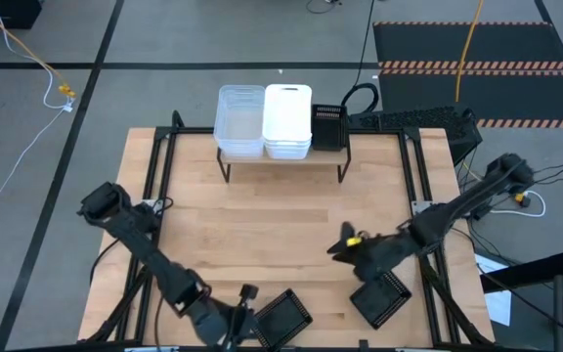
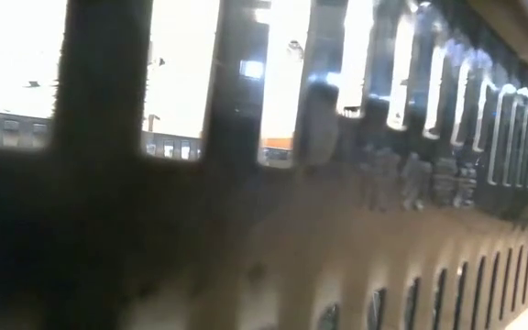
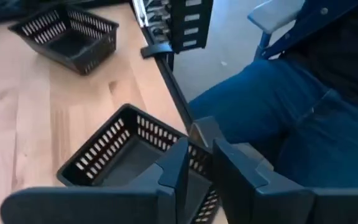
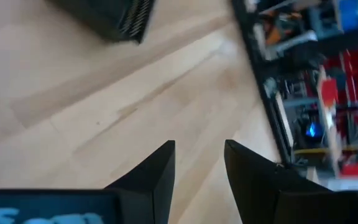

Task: Stack baskets on shelf by color
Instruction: Stack the left black bin on the black bin on the shelf

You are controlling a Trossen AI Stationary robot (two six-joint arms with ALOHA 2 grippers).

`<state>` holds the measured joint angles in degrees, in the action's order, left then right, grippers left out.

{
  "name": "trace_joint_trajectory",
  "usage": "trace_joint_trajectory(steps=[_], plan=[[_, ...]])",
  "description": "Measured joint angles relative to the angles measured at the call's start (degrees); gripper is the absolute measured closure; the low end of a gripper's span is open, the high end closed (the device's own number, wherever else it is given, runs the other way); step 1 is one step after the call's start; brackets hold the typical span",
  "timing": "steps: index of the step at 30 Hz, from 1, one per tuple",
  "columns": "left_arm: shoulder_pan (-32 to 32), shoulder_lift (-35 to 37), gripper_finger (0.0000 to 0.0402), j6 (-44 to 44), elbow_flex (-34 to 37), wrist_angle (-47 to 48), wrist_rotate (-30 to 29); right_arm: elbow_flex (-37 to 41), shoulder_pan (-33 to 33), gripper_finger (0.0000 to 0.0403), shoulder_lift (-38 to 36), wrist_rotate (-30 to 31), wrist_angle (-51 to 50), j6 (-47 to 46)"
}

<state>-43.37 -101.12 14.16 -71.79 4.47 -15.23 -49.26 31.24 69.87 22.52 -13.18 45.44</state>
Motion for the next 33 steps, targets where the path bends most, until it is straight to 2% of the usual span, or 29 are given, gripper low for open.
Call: trace_joint_trajectory(steps=[5,10,20,33], plan=[[-3.5,-2.9,0.0325,5.9,0.1,1.0,-1.3,4.9,0.5,0.0268,-9.7,-0.1,0.0,-9.2],[-4.5,-6.5,0.0325,8.3,0.0,0.3,-1.5,9.2,0.8,0.0268,-14.9,-0.3,3.6,-9.6],[-4.0,-10.2,0.0311,15.7,0.0,1.1,-1.5,11.2,0.7,0.0268,-15.1,-0.3,6.4,-10.6],[-3.5,-10.3,0.0212,16.9,0.0,4.9,-1.3,11.9,0.7,0.0268,-13.7,-0.3,8.7,-10.2]])
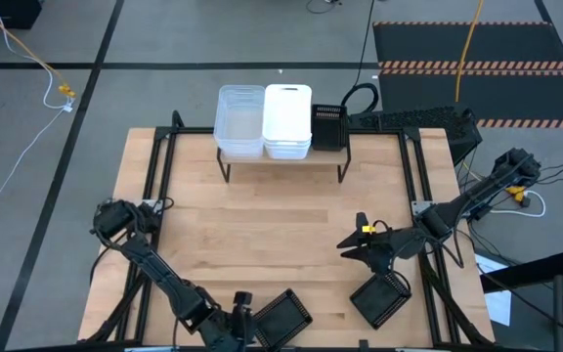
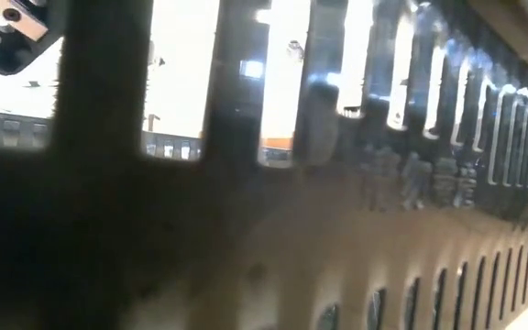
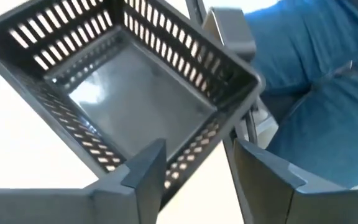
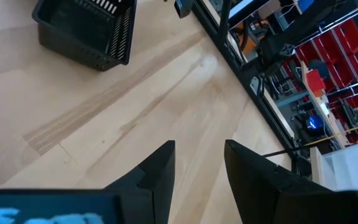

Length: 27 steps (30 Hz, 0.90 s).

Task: Stack baskets on shelf by color
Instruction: Stack the left black bin on the black bin on the shelf

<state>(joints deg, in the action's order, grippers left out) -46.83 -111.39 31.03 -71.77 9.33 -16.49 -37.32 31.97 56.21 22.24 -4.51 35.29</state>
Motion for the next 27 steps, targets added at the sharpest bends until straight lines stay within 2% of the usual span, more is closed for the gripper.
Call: trace_joint_trajectory(steps=[4,8,13,17,20,21,24,27], plan=[[-0.1,-0.5,0.0204,-4.5,0.0,0.8,0.0,0.0,0.0,0.0268,0.0,0.0,0.0,-0.1],[0.2,-1.9,0.0221,-4.7,0.0,0.4,0.0,0.0,0.0,0.0268,0.0,0.0,0.0,-0.4],[1.4,-2.8,0.0268,0.4,0.0,0.3,0.4,0.0,0.0,0.0268,0.0,0.2,0.0,-1.5],[2.9,-0.9,0.0329,1.1,0.0,0.4,-1.0,0.0,0.0,0.0268,0.0,0.9,0.3,-1.6],[4.7,2.2,0.0382,1.1,-0.1,-0.2,-4.8,0.0,0.0,0.0268,0.0,5.8,2.7,-3.6],[5.2,3.4,0.0389,1.1,-0.1,0.4,-6.9,0.0,0.0,0.0268,0.0,8.0,3.8,-5.2],[7.4,7.2,0.0383,1.1,-0.1,0.5,-12.5,0.0,0.0,0.0268,-0.6,14.2,5.4,-10.7],[11.0,11.9,0.0381,-2.8,-0.1,1.1,-13.4,0.1,0.1,0.0268,-1.5,18.3,3.9,-16.1]])
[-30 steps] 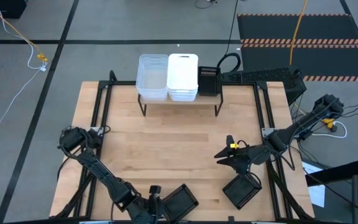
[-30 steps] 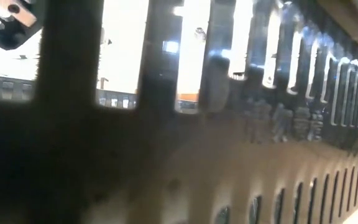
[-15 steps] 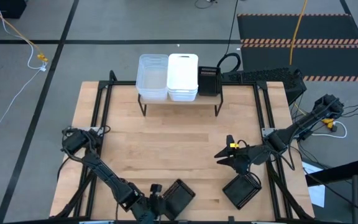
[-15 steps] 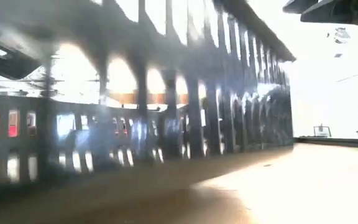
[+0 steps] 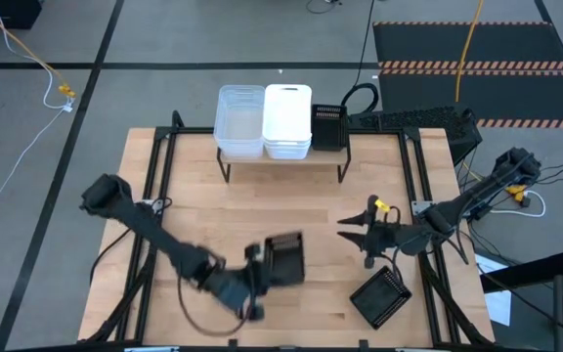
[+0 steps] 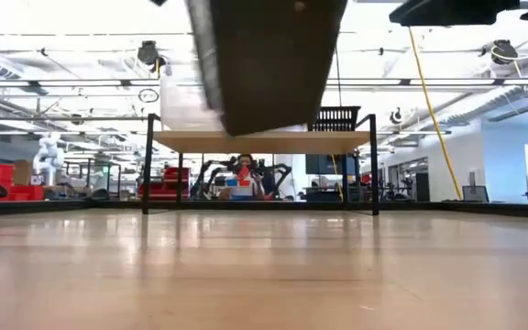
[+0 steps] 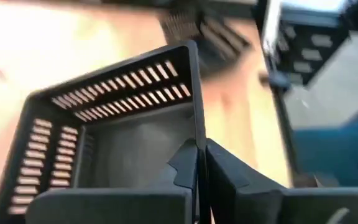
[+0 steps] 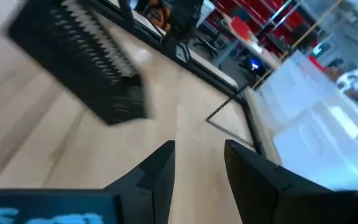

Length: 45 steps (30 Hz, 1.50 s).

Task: Stack baskets on shelf by color
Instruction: Stack the left black bin on the black bin on the shelf

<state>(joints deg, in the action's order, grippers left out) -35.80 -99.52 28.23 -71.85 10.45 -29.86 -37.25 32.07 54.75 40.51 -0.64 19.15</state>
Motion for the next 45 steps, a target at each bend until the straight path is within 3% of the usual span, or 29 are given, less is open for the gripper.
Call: trace_joint_trajectory(steps=[3,9,14,19,25,28,37,45], plan=[[5.7,3.3,0.0391,-6.4,-0.1,0.0,0.8,1.3,0.8,0.0272,-1.2,2.1,-0.5,-2.8],[22.0,4.1,0.0385,-15.7,-9.6,6.3,12.7,4.6,5.3,0.0314,-8.4,18.6,-5.2,-5.7],[30.5,-1.9,0.0393,-24.8,-21.7,9.3,24.6,7.6,8.9,0.0352,-18.3,19.7,-9.6,-8.9],[33.5,-10.0,0.0387,-32.7,-37.2,12.3,35.2,10.7,10.0,0.0377,-26.6,19.7,-11.4,-10.1],[37.6,-18.5,0.0395,-40.3,-56.7,24.5,30.1,12.4,10.0,0.0393,-32.3,19.6,-11.8,-8.0],[40.9,-21.4,0.0393,-42.1,-62.5,27.8,28.0,12.4,10.0,0.0397,-33.5,19.5,-11.8,-7.1],[49.8,-23.2,0.0396,-46.0,-62.9,27.4,27.4,12.4,9.9,0.0402,-34.0,21.2,-10.6,-3.9],[51.2,-26.2,0.0396,-54.5,-62.8,30.1,25.8,12.3,9.8,0.0402,-34.4,24.7,-6.6,1.7]])
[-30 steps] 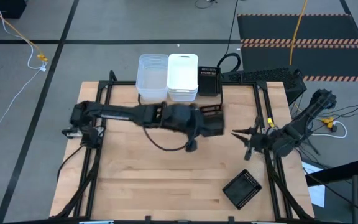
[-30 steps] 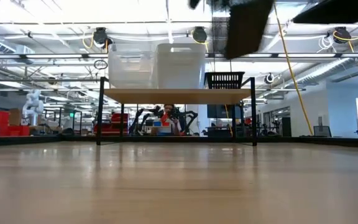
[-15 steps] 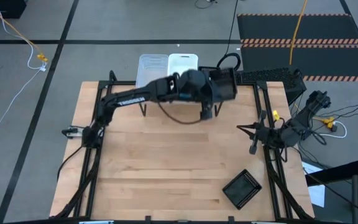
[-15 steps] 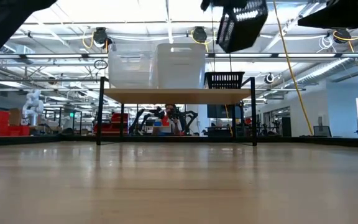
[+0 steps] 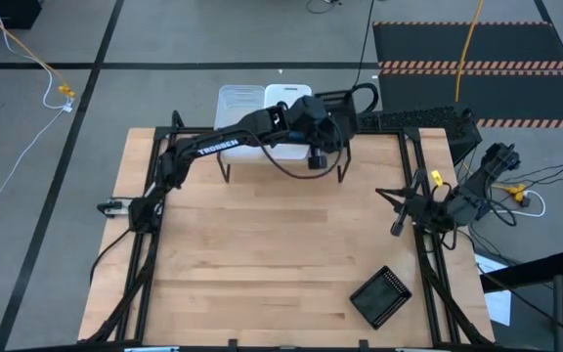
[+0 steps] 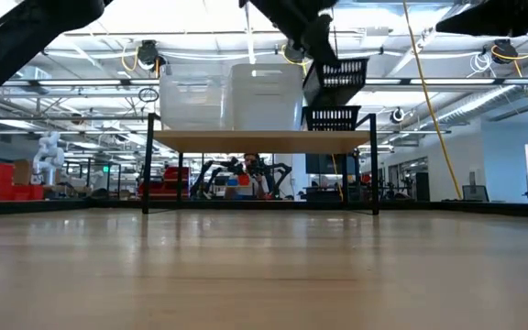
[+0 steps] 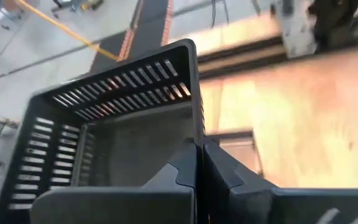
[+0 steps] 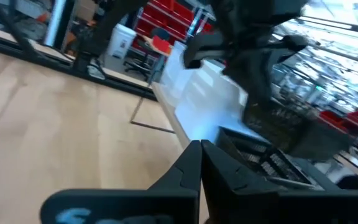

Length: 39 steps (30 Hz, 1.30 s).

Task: Stack baskets on shelf by color
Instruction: Stack the left black bin on the black bin on the shelf

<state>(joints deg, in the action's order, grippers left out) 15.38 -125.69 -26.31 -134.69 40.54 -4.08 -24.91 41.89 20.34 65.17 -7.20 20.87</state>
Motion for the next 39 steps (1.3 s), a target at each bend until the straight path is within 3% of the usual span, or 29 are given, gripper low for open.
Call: trace_joint_trajectory(steps=[13,21,39], plan=[[1.2,-0.9,0.0396,-8.0,0.1,3.6,-1.9,0.0,-5.1,0.0403,0.0,1.1,0.2,-0.9],[2.4,-0.8,0.0393,-9.2,0.0,5.9,2.8,0.9,-6.9,0.0403,0.1,0.8,2.9,-0.1],[2.4,-1.3,0.03,-8.3,0.0,5.9,2.4,0.9,-7.1,0.0403,0.1,0.6,2.4,0.1]])
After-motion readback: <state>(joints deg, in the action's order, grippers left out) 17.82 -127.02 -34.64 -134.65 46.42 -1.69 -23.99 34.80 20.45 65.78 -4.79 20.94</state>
